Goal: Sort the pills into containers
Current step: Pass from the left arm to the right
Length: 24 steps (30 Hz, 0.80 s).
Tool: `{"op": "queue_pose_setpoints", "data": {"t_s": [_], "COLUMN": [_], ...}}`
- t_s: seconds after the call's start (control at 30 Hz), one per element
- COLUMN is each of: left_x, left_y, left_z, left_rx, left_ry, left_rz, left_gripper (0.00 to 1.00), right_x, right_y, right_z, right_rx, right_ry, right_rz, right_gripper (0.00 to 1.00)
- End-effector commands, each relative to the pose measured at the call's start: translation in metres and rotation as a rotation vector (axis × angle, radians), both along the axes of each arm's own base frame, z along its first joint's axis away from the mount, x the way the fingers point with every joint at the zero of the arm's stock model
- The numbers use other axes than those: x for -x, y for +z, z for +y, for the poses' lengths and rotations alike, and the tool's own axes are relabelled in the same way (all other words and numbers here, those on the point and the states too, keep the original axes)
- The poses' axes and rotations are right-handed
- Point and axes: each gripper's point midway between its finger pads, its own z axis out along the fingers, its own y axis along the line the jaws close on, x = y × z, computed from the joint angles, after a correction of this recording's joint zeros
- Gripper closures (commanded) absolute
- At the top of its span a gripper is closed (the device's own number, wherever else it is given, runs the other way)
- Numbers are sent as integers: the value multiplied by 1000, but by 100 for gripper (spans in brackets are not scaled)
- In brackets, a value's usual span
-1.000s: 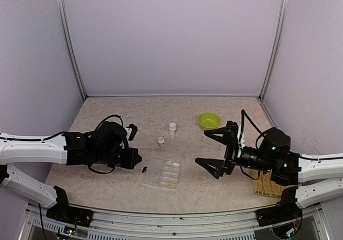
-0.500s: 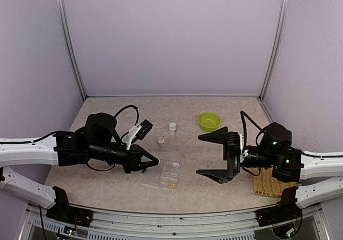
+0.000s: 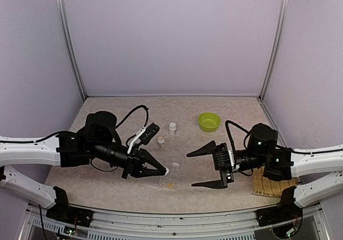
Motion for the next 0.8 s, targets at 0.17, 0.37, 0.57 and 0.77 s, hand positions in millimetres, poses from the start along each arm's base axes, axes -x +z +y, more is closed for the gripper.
{"op": "queue_pose_setpoints", "data": {"t_s": [0.17, 0.37, 0.57, 0.77], "left_x": [31, 36, 39, 40], "left_y": [14, 18, 23, 23], "left_z": [-12, -14, -13, -13], "left_rx": [69, 84, 102, 103], "left_ry": [-184, -208, -220, -225], "left_rz": [6, 9, 14, 23], "left_gripper": [100, 100, 100, 100], "right_x": [6, 9, 18, 22], "right_y": [1, -16, -31, -34], "right_z": [36, 52, 62, 64], "right_rx": [48, 131, 189, 193], "right_ry": [82, 109, 153, 169], "right_rz": [-110, -133, -150, -160], "right_gripper": [25, 35, 41, 62]}}
